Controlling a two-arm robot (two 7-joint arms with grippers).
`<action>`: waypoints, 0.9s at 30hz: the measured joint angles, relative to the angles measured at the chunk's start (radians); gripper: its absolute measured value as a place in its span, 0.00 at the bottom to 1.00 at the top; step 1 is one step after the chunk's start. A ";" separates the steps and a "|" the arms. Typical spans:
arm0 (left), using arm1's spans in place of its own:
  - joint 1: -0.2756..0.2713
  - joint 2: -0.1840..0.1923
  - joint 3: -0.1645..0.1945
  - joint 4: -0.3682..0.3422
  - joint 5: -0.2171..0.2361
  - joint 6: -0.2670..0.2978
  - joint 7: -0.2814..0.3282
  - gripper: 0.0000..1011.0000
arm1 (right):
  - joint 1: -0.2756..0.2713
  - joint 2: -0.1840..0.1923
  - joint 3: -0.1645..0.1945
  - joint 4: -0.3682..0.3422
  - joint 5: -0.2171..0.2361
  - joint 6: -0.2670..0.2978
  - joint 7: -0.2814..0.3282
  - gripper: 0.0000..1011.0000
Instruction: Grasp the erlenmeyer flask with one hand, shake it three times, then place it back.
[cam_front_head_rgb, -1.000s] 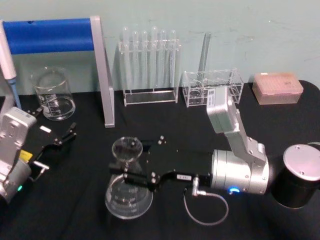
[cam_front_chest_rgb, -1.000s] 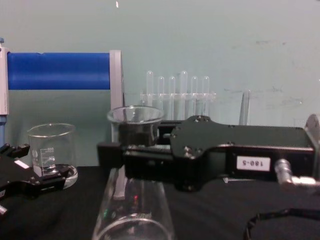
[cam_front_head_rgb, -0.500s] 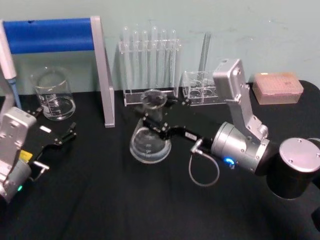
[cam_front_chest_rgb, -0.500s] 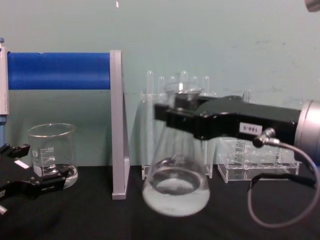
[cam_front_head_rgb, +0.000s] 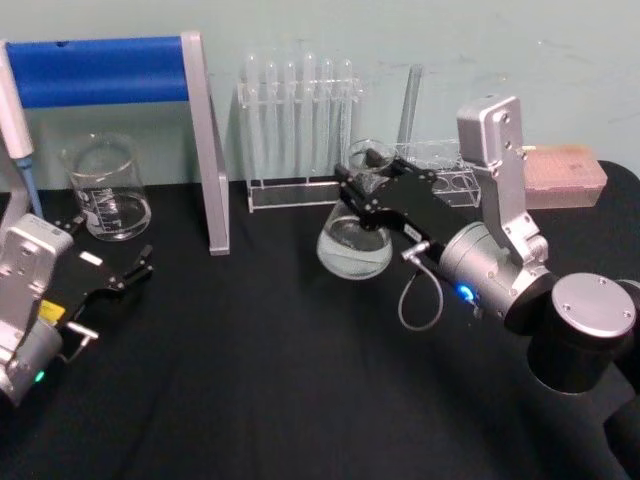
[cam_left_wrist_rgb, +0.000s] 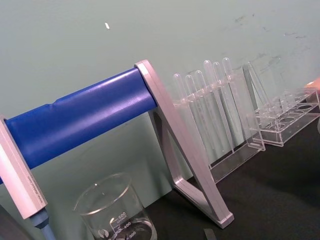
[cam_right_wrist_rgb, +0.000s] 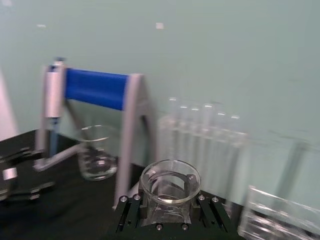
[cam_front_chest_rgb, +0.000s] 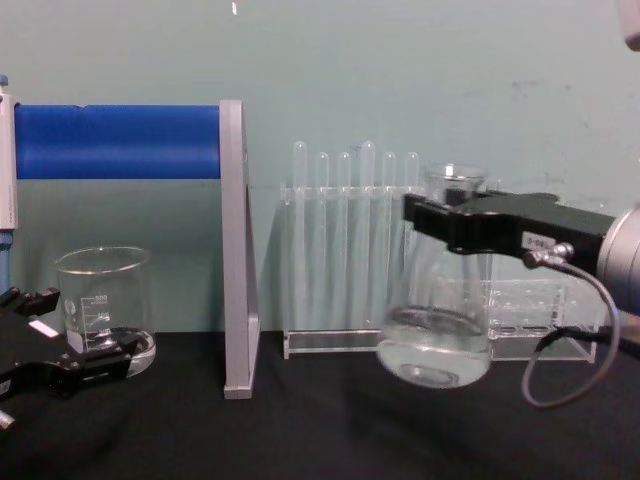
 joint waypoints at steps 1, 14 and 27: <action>0.000 0.000 0.000 0.000 0.000 0.000 0.000 0.99 | -0.002 -0.006 0.005 0.002 -0.005 0.001 -0.014 0.45; 0.000 0.000 0.000 0.000 0.000 0.000 0.000 0.99 | -0.020 -0.077 0.067 0.022 -0.064 0.014 -0.145 0.45; 0.000 0.000 0.000 0.000 0.000 0.000 0.000 0.99 | -0.041 -0.048 0.045 -0.024 -0.049 0.034 0.022 0.45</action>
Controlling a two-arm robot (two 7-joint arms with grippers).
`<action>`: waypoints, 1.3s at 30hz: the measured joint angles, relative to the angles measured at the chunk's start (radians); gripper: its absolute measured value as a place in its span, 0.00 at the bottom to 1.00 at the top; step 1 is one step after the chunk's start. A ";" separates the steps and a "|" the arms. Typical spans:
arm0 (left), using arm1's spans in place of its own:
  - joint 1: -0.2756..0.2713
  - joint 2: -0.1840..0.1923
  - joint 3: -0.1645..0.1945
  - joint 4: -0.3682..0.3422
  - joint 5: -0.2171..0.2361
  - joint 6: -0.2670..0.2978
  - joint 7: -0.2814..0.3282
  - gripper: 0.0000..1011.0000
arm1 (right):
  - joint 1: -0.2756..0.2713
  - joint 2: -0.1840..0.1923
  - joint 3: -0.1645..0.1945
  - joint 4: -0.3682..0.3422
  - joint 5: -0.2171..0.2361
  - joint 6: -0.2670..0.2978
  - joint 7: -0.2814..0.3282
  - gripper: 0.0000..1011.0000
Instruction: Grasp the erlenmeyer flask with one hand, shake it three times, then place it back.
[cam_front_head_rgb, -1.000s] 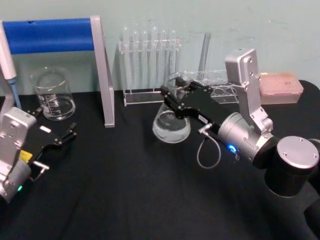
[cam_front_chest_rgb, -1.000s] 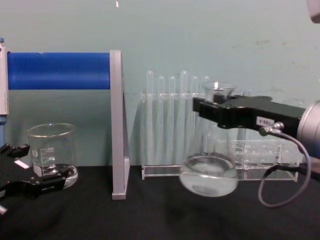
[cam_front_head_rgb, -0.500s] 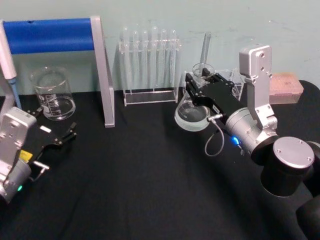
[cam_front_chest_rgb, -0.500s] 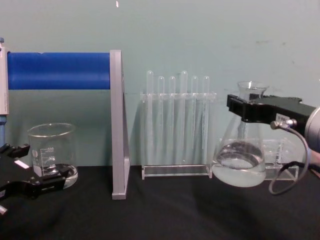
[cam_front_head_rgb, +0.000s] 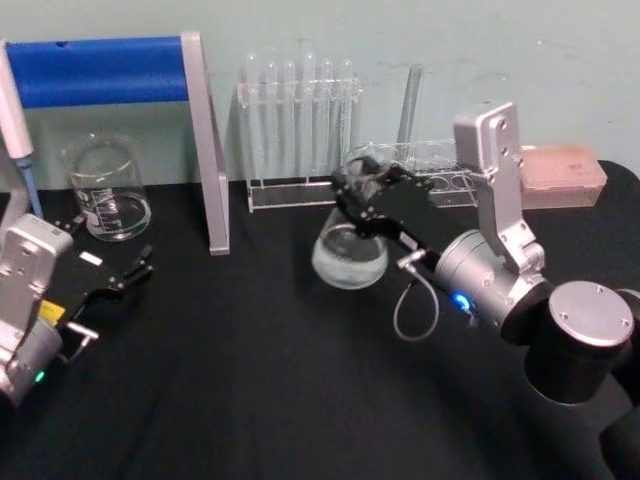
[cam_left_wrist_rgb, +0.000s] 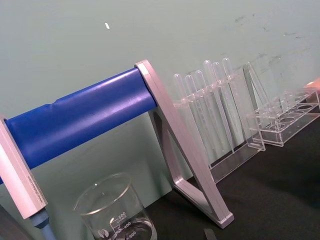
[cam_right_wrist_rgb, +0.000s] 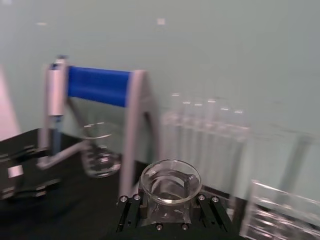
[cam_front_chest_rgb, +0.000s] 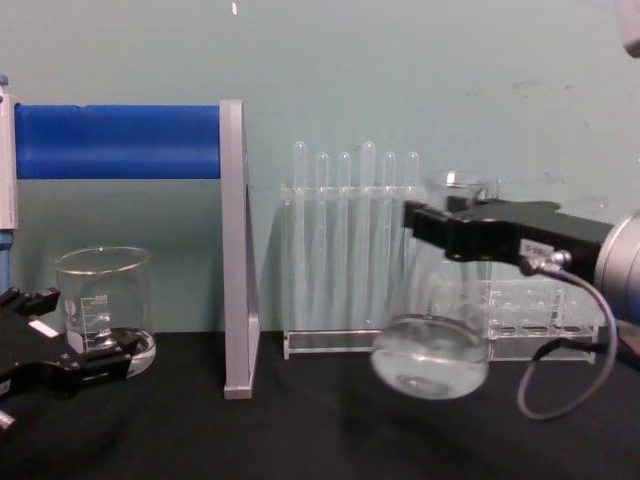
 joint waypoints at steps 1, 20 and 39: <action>0.000 0.000 0.000 0.000 0.000 0.000 0.000 0.99 | -0.002 0.004 -0.003 -0.007 0.003 0.002 0.016 0.45; 0.000 0.000 0.000 0.000 0.000 0.000 0.000 0.99 | -0.027 0.145 -0.117 -0.148 0.093 -0.019 0.371 0.45; 0.000 0.000 0.000 0.000 0.000 0.000 0.000 0.99 | -0.001 0.199 -0.174 -0.163 0.142 -0.045 0.418 0.45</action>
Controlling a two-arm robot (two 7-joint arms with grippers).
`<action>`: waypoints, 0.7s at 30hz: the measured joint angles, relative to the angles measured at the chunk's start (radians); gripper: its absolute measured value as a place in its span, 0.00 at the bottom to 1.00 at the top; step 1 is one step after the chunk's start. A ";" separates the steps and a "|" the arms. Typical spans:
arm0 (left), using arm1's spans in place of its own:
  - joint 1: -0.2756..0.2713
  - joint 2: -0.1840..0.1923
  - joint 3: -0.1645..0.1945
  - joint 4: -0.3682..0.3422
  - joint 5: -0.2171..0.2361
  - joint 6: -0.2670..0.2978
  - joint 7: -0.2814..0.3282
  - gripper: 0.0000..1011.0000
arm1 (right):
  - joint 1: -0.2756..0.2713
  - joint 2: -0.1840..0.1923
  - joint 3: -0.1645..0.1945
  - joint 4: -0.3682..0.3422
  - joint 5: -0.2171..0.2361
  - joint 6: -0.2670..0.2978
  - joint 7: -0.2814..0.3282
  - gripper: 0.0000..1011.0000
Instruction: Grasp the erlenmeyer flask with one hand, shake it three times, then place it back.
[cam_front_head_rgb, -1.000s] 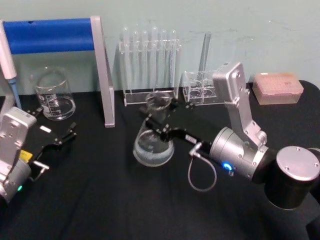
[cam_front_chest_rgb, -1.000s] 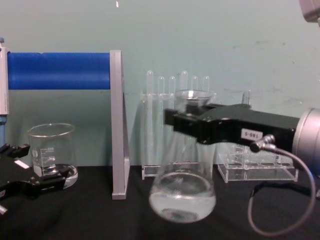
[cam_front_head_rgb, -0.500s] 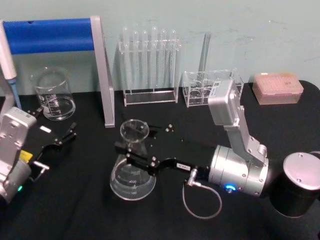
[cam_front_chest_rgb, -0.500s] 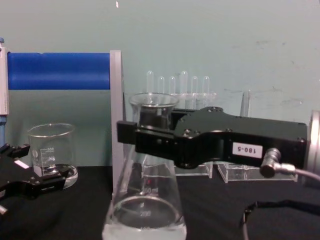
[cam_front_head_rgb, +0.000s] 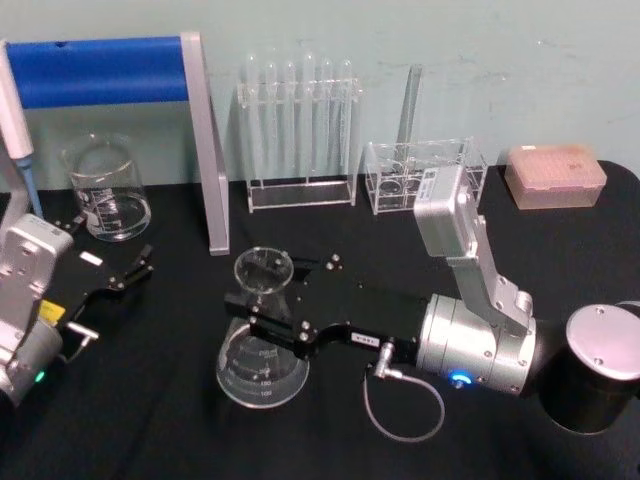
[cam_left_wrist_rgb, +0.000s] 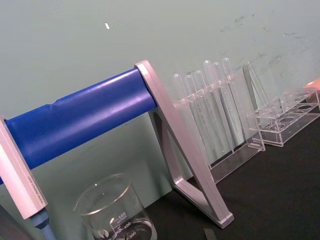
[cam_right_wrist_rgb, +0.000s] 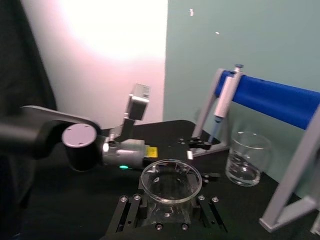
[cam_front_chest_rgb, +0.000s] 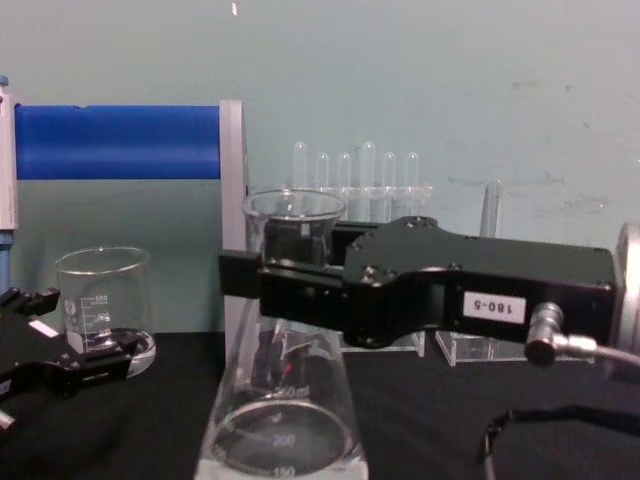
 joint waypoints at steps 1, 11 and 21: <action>0.000 0.000 0.000 0.000 0.000 0.000 0.000 0.99 | 0.006 -0.003 0.000 0.009 0.000 0.003 -0.027 0.45; 0.000 0.000 0.000 0.000 0.000 0.000 0.000 0.99 | 0.028 -0.035 0.037 0.064 -0.010 0.026 -0.136 0.45; 0.000 0.000 0.000 0.000 0.000 0.000 0.000 0.99 | 0.040 -0.083 0.108 0.124 -0.034 0.053 -0.253 0.45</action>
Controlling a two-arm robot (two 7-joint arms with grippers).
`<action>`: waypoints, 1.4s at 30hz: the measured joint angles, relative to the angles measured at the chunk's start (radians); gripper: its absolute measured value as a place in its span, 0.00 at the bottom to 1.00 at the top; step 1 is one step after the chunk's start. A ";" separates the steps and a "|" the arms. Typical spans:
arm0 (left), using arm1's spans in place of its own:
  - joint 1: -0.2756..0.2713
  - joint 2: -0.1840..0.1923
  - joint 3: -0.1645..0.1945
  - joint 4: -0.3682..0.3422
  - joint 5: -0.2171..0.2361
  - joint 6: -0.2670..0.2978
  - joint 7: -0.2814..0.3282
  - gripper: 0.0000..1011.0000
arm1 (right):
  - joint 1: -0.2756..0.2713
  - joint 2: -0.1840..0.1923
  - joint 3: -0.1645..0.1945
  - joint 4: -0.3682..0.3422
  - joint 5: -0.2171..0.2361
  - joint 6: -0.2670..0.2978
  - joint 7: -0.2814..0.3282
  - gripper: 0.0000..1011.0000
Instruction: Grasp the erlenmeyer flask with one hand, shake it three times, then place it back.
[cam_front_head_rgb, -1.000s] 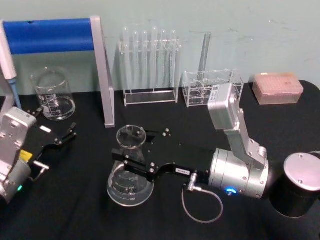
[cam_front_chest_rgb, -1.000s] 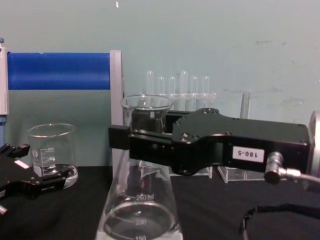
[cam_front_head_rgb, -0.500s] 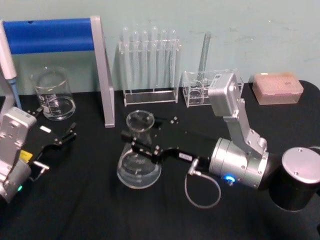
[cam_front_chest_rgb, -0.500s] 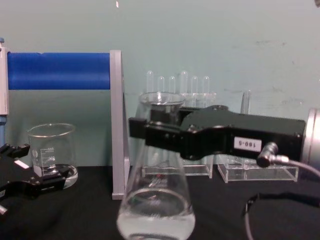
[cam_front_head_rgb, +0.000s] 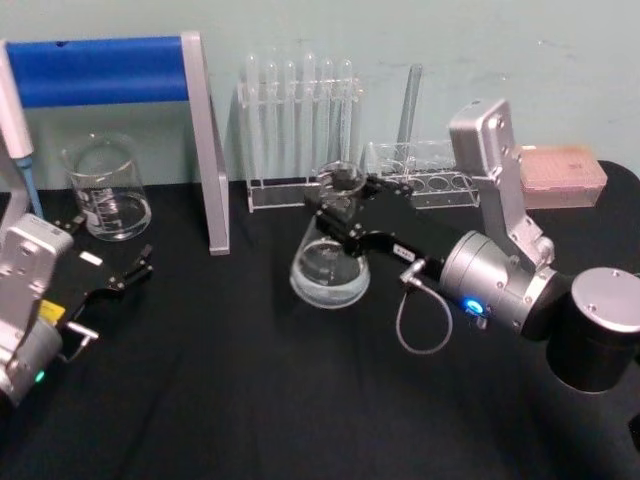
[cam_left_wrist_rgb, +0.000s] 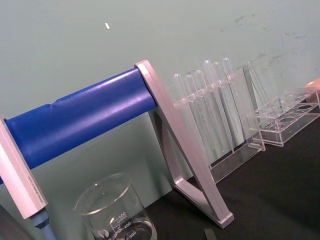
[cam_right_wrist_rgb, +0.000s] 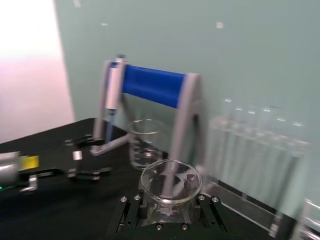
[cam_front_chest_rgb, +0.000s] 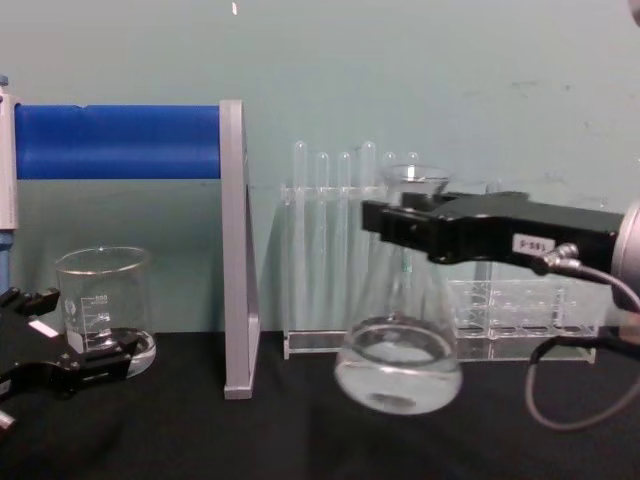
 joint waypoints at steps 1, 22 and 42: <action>0.000 0.000 0.000 0.000 0.000 0.000 0.000 0.99 | 0.000 -0.004 0.005 0.004 -0.002 0.002 -0.008 0.45; 0.000 0.000 0.000 0.000 0.000 0.000 0.000 0.99 | 0.001 -0.072 0.107 0.067 -0.056 0.021 -0.104 0.45; 0.000 0.000 0.000 0.000 0.000 0.000 0.000 0.99 | -0.048 -0.065 0.043 -0.029 -0.057 0.043 0.016 0.44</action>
